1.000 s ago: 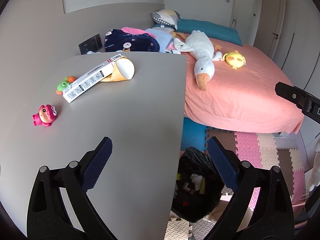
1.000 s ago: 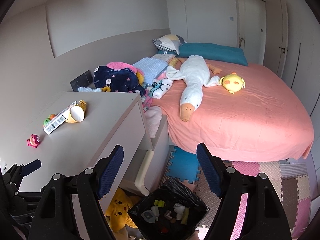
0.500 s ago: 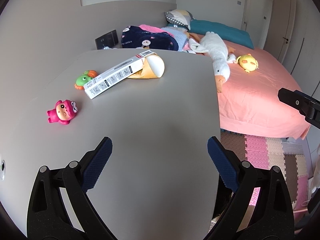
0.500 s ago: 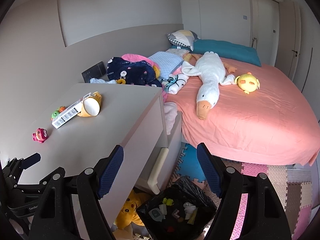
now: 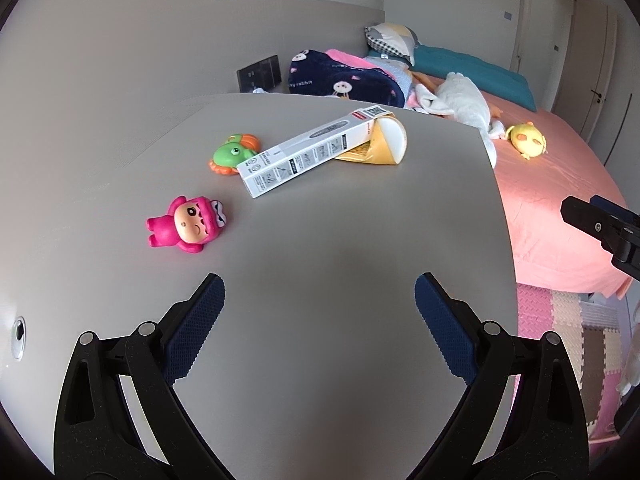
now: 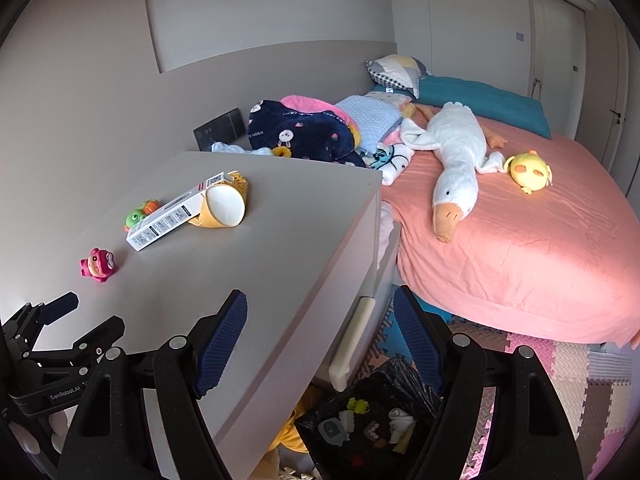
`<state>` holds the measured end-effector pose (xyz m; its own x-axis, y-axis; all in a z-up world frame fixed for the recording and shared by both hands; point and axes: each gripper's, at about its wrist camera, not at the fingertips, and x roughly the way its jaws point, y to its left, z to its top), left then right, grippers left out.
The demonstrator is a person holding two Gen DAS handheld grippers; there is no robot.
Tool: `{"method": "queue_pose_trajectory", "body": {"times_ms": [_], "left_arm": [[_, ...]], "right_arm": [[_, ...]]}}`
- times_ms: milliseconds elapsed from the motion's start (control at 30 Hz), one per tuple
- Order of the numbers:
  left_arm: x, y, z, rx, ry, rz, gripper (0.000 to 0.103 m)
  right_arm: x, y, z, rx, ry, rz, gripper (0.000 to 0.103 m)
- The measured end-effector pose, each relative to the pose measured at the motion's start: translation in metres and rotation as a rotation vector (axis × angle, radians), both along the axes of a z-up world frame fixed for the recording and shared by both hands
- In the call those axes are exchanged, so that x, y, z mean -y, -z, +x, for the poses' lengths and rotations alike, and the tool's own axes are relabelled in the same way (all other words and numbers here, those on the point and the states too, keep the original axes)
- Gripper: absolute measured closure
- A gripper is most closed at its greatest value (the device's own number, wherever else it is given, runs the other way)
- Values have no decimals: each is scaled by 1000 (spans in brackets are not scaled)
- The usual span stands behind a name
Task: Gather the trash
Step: 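Move both open grippers back over the desk toward the pink doll, then grasp the pink doll with the left gripper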
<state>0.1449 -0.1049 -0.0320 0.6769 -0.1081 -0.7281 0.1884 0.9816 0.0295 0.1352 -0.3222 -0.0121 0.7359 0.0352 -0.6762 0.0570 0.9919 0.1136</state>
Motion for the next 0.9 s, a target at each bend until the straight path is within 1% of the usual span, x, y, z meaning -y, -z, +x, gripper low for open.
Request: {"method": "queue_pose_trajectory", "body": {"times_ms": [200, 500, 633, 767, 900], "left_arm": [[-25, 1, 12, -4, -41, 3, 10], [-55, 4, 32, -9, -89, 10, 10], [-63, 7, 42, -15, -99, 16, 10], [-69, 10, 53, -21, -103, 25, 10], [-73, 13, 64, -24, -100, 32, 10]], "right_arm": [[-17, 8, 18, -24, -37, 17, 27], [-41, 18, 42, -49, -80, 11, 27], [-52, 20, 54, -57, -99, 13, 27], [-65, 19, 65, -63, -136, 44, 27], [-85, 17, 75, -58, -171, 33, 27]]}}
